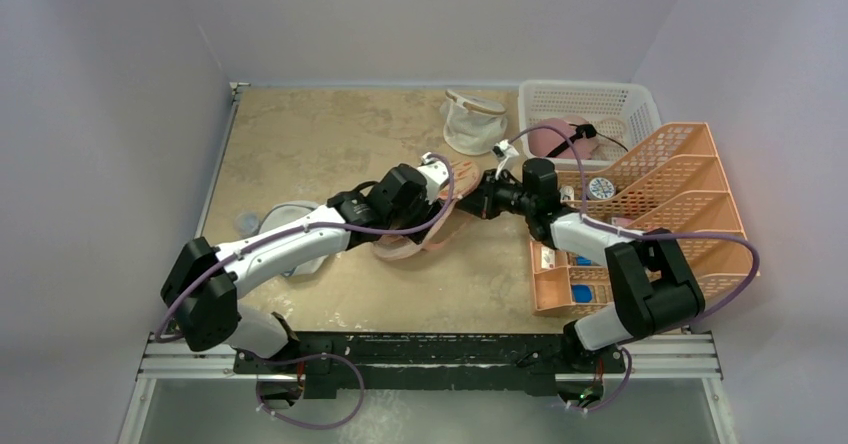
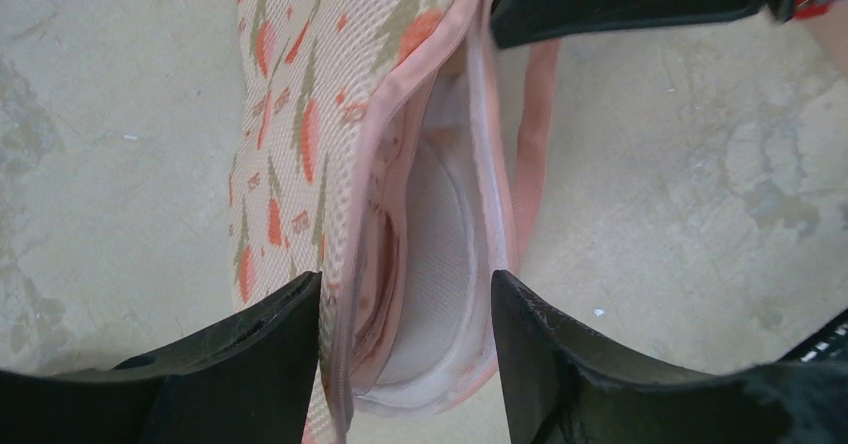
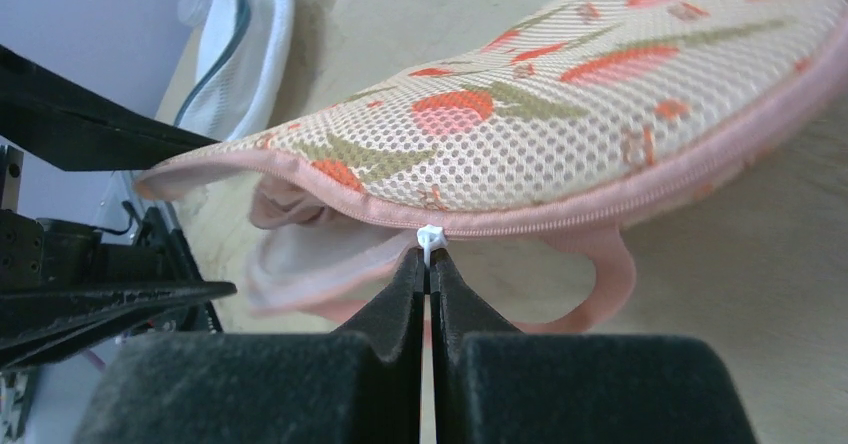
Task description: Unzip the laundry bag and remove the bra
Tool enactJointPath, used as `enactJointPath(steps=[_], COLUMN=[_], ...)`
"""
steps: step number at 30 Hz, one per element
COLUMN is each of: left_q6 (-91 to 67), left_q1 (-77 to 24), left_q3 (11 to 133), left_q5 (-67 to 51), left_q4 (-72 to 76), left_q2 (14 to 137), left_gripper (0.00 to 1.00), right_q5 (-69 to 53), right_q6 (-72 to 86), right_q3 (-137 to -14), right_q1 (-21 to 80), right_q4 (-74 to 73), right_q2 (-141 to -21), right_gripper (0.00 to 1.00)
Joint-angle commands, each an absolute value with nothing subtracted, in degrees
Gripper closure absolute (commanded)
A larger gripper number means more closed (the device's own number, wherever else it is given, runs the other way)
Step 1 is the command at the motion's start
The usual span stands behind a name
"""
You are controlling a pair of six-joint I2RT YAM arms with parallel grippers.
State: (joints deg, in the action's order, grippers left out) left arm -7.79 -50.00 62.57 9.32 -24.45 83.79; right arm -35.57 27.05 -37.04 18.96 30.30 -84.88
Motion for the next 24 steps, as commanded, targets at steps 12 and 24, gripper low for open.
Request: enactJointPath(steps=[12,24], left_q6=[-9.8,-9.4], left_q1=[-49.8,-49.8], left_q3=[64.8,67.3], left_q5=[9.2,14.2], left_q4=[-18.3,-22.0], left_q2=[84.1,88.7], left_gripper=[0.31,0.7], right_q5=[-35.8,-35.3], right_q6=[32.6,33.8], right_q3=[-36.2,-35.6], right_q1=[26.5,27.8], right_q4=[38.2,37.9], right_q2=[-81.5,-79.1], right_gripper=[1.0,1.0])
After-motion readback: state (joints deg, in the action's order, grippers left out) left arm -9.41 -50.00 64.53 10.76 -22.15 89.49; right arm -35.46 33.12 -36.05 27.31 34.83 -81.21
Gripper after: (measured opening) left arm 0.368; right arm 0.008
